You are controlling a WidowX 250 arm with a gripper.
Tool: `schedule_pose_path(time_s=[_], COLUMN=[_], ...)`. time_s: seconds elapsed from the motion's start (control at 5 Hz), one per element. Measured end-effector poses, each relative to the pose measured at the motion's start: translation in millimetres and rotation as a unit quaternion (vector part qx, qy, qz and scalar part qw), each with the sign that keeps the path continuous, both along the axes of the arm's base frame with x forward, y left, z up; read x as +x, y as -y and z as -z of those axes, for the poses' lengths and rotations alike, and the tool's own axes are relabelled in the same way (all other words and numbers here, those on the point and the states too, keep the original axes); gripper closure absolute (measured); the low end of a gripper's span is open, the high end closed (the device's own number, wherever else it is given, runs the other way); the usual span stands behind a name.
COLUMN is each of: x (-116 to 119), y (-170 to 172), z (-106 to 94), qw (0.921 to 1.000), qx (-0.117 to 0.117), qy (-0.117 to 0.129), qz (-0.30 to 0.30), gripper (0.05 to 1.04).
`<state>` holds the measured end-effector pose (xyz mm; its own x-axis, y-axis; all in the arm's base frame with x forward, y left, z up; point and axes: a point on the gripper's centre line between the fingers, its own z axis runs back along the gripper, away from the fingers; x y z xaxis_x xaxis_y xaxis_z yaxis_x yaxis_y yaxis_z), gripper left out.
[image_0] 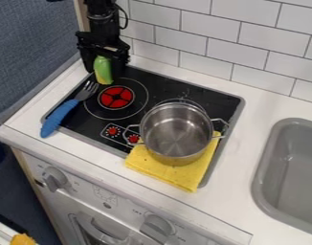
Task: Putting green object and moving it to the burner
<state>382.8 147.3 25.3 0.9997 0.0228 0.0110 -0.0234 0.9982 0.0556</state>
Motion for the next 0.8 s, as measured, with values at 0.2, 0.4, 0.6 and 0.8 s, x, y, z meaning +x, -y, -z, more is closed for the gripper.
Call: schedule_pose_path(time_s=[0.2, 0.4, 0.6, 0.8], x=[0, -1, -6, -11], y=[0, 1, -2, 1], z=[-12.0, -44.9, -69.8, -71.6], qw=[0.9999, 0.9990, 0.9981, 0.9985], qx=[0.000, 0.000, 0.005, -0.005], qy=[0.010, 0.044, 0.057, 0.046], qz=[0.003, 0.008, 0.022, 0.028], gripper=[0.082, 0.083, 0.082, 0.083])
